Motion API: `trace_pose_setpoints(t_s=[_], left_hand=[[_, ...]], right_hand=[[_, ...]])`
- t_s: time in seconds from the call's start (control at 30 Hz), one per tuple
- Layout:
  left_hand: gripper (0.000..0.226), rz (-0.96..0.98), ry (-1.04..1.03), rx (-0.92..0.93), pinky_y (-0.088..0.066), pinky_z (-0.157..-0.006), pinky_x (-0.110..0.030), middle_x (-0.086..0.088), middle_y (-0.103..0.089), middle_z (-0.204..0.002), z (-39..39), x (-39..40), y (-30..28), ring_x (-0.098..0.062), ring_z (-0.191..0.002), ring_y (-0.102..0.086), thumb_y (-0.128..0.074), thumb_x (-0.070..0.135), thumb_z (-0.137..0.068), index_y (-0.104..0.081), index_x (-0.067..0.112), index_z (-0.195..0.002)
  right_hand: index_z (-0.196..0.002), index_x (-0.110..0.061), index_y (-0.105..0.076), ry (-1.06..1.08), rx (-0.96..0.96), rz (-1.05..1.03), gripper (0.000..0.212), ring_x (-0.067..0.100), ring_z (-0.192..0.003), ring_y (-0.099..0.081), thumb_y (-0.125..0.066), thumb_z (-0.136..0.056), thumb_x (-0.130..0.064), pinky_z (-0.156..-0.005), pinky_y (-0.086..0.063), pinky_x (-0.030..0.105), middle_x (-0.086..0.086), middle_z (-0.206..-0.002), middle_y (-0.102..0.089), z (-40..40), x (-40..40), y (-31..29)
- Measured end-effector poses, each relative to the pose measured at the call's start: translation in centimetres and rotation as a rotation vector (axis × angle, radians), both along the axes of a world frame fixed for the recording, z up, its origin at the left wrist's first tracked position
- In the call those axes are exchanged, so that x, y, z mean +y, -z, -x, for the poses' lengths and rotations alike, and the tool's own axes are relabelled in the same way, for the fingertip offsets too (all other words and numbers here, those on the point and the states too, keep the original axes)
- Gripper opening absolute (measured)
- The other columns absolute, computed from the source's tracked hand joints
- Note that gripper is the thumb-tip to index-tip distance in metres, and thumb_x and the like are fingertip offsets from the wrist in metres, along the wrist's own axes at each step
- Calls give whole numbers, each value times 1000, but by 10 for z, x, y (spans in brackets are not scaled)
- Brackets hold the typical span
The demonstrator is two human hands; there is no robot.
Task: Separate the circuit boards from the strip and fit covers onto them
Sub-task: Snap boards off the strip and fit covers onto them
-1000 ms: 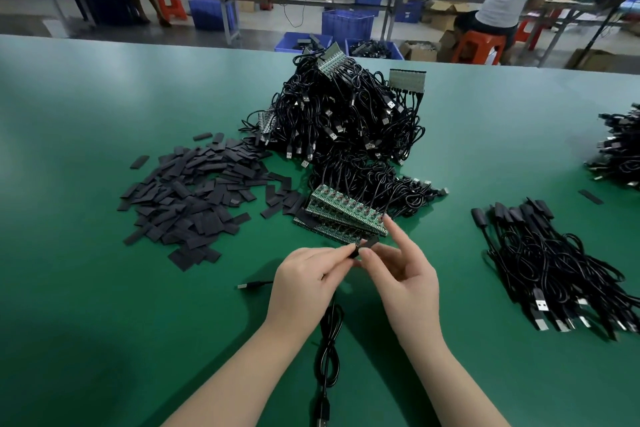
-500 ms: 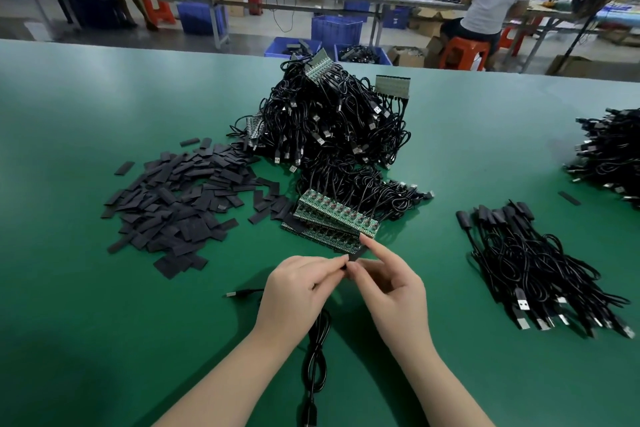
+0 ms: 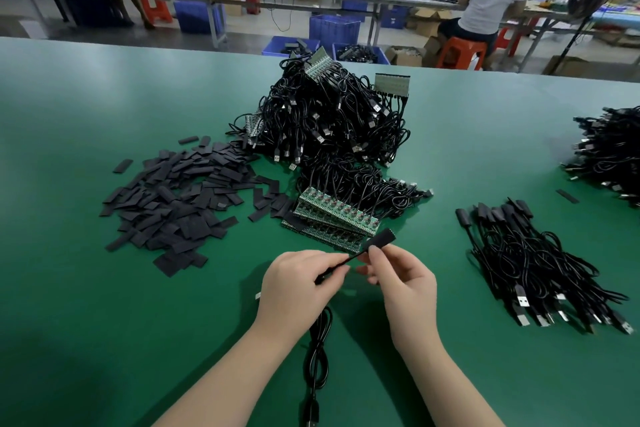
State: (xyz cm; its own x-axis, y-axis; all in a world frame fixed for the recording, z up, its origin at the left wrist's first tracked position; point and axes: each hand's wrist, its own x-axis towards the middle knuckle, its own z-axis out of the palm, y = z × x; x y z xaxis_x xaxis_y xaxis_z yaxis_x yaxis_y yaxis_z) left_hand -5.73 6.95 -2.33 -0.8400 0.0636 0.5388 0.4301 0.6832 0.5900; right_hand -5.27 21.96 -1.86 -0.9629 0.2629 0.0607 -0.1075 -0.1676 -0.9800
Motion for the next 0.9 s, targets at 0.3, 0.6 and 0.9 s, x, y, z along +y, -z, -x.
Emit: trace_pose_setpoints(t_s=[0.3,0.6,0.9], left_hand=[[34,-117,-13,13,-40,-97,-17,21,-65,-116,2,-8,-1,11,-110,-54,-62,45,-91,-70,27,-118],[33,-297,-90,-121,-40,-88,-5,28,-59,-110,7,-15,5,6,-107,-56,-57,10,-94,-67,29,-119],[33,-335,-105,-126,-51,-80,-15,20,-65,-107,10,-16,11,5,-98,-59,-57,8,-93,-69,33,-113]], right_hand=[[-79,-25,-79,-46,99,-105,7,8,-87,-70,-73,-81,-28,-79,-56,22,-1,-93,-78,2,-3,-15],[-86,-28,-62,377,151,-196,12,8,-55,-62,-60,-95,-34,-56,-53,26,-9,-73,-69,37,136,-92],[-100,-1,-70,566,-349,-1583,29,44,-93,-59,-61,-94,-28,-75,-43,42,27,-94,-66,54,176,-44]])
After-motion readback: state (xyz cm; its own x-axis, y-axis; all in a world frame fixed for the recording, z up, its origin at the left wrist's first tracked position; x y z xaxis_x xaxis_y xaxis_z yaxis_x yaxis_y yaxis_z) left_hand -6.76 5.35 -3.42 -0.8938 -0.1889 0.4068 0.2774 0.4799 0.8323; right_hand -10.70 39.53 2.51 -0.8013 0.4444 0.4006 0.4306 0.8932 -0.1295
